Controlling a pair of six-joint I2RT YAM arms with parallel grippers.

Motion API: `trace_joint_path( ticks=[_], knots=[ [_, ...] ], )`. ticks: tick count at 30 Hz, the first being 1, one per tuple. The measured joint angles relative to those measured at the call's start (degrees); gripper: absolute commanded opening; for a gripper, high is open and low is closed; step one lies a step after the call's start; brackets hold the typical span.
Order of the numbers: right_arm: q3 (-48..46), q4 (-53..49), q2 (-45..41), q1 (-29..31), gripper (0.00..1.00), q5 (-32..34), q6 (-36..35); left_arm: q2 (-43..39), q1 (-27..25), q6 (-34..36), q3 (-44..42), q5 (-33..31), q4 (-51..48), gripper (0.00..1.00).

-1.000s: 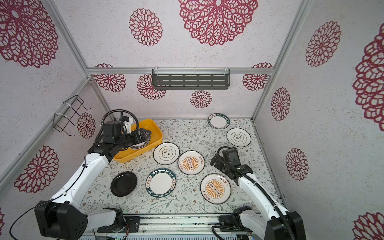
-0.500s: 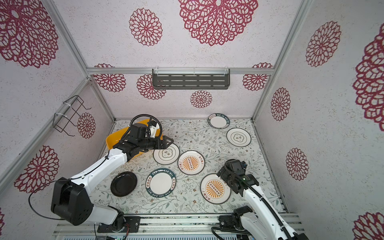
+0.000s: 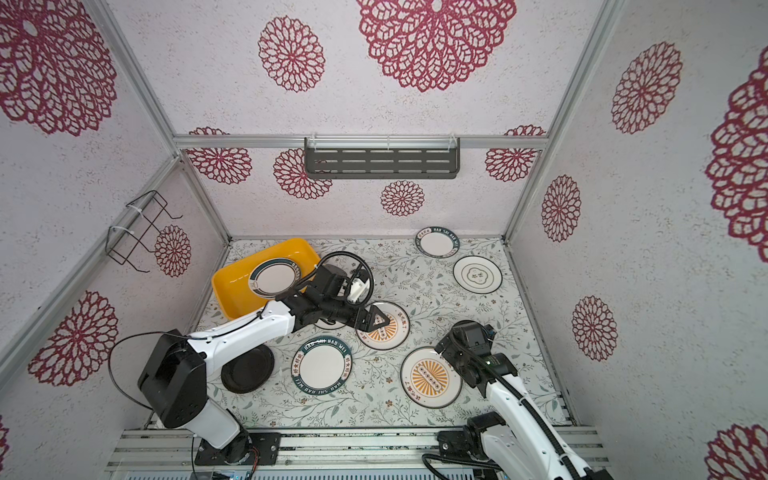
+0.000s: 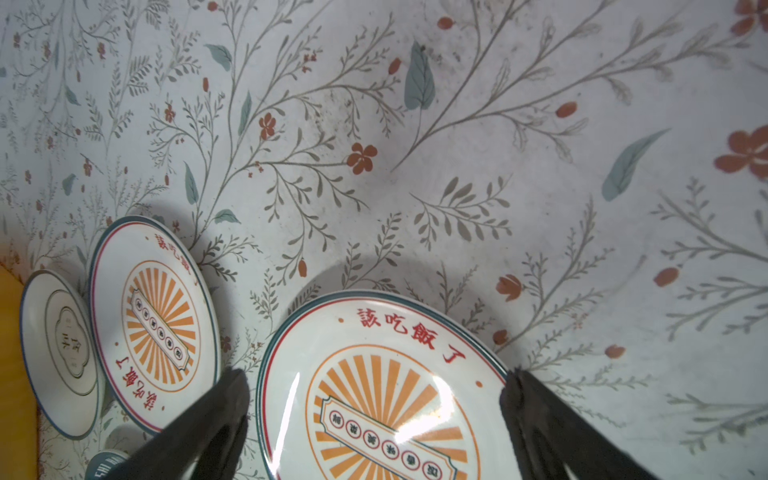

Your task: Place the plates into the plastic bin on the countertop

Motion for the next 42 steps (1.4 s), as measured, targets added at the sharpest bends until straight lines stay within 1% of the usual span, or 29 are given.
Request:
trace_joint_path(
  ticks=[5,7,8,13,14,15,23,31,42],
  knots=[
    [0.0,4.2,0.4,0.0,0.99,-0.3,-1.6,2.7,-3.9,-3.8,-2.2,1.1,1.9,0.88],
    [0.4,5.5,1.0,0.0,0.99,-0.7,-2.5,3.6,-4.8,-5.3,-3.5,1.9,3.0,0.88],
    [0.7,6.1,1.4,-0.1,0.99,-1.0,-3.0,4.3,-5.3,-6.2,-3.9,2.1,3.7,0.86],
    [1.4,8.7,1.0,-0.1,0.99,-1.9,-4.5,9.2,-7.5,-9.4,-3.3,2.7,5.7,0.79],
    [1.4,8.9,0.3,-0.1,0.99,-2.0,-4.6,10.2,-7.9,-9.9,-3.0,3.1,6.0,0.75],
    [1.4,9.1,-0.5,-0.1,0.99,-2.0,-4.8,11.3,-8.3,-10.6,-2.7,3.5,6.5,0.73],
    [1.6,7.8,-8.2,-0.2,0.99,-2.4,-7.0,20.9,-9.4,-14.2,2.4,6.4,7.4,0.61],
    [1.6,5.5,-12.5,-0.2,0.99,-2.2,-7.9,26.3,-9.4,-15.9,6.4,8.9,6.8,0.50],
    [1.6,3.3,-16.3,-0.3,0.99,-1.2,-7.9,28.9,-9.4,-17.1,8.8,10.2,5.0,0.23]
  ],
)
